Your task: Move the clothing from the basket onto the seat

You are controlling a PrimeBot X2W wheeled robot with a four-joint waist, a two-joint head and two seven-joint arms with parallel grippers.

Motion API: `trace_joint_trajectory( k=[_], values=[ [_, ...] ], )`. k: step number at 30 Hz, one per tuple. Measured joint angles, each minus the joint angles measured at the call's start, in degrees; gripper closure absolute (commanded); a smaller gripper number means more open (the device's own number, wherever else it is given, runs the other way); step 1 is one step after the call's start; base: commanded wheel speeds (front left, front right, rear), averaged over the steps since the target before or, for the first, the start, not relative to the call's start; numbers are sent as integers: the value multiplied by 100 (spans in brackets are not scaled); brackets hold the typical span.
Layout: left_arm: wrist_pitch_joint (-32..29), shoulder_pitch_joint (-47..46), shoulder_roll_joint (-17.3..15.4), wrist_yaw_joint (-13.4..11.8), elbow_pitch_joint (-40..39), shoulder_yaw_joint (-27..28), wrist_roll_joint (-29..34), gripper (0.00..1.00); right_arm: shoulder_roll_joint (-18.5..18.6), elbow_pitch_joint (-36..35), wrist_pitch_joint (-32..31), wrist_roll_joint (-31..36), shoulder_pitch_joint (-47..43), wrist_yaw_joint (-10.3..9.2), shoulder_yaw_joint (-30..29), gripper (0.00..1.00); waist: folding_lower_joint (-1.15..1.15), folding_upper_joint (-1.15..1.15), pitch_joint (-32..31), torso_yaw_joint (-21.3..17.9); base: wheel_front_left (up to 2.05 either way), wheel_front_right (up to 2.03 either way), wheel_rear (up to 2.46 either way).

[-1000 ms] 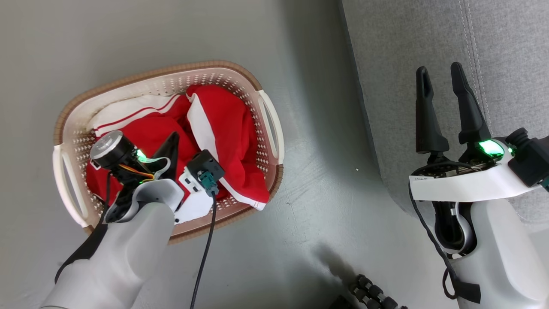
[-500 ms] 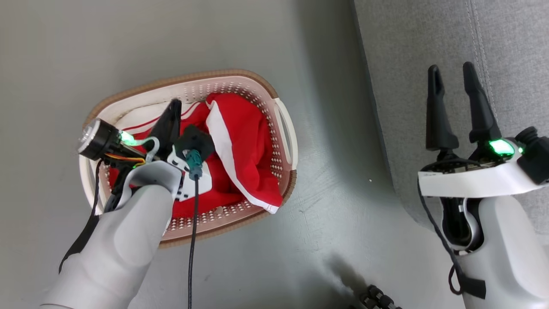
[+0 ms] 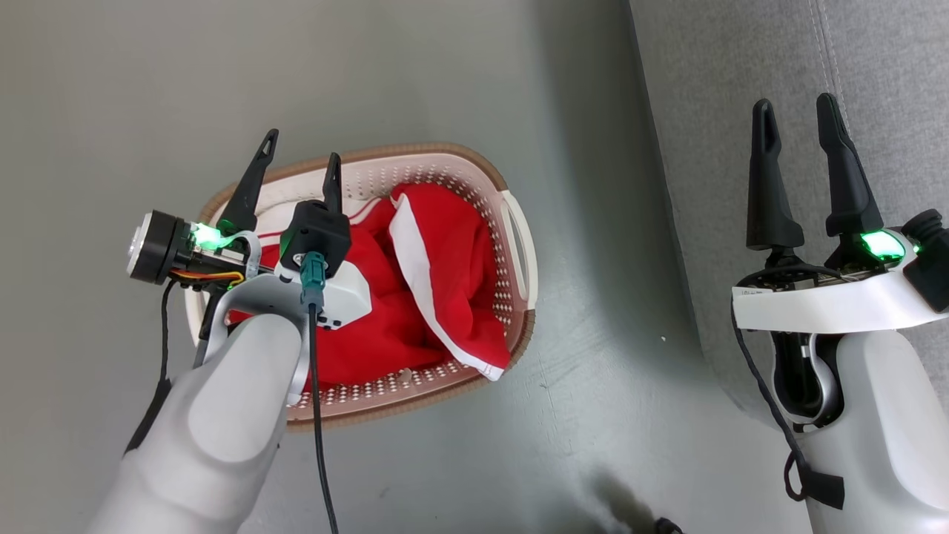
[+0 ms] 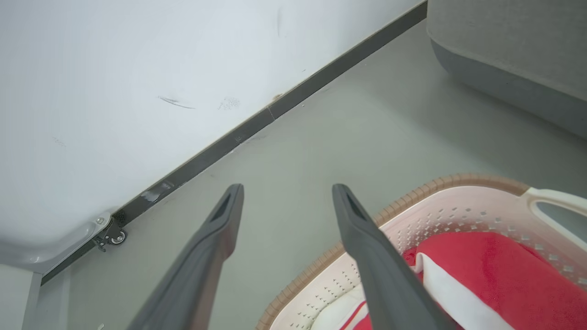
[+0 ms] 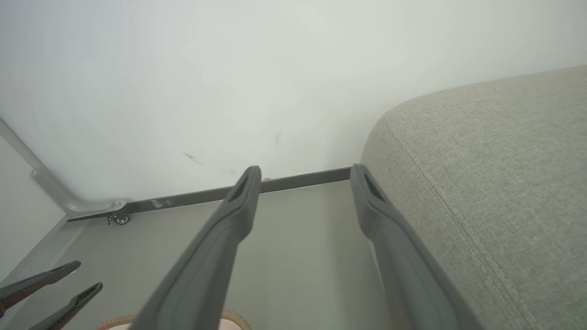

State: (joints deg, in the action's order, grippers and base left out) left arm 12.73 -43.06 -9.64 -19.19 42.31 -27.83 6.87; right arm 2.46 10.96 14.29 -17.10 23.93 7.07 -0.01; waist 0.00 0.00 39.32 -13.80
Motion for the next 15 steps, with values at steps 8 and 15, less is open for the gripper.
trace_joint_trajectory(
  k=[8, 15],
  values=[
    [94, 215, 68, -3, -421, 307, -448, 0, 2, -1, 1, 232, -1, 0, -10, 0, 0, 0, -267, 143, 0, 0, 0],
    [144, 505, 116, -1, -847, 657, -920, 0, 5, 13, 1, 405, -13, 0, -18, 0, 0, 0, -530, 262, 0, 0, 0]
  ],
)
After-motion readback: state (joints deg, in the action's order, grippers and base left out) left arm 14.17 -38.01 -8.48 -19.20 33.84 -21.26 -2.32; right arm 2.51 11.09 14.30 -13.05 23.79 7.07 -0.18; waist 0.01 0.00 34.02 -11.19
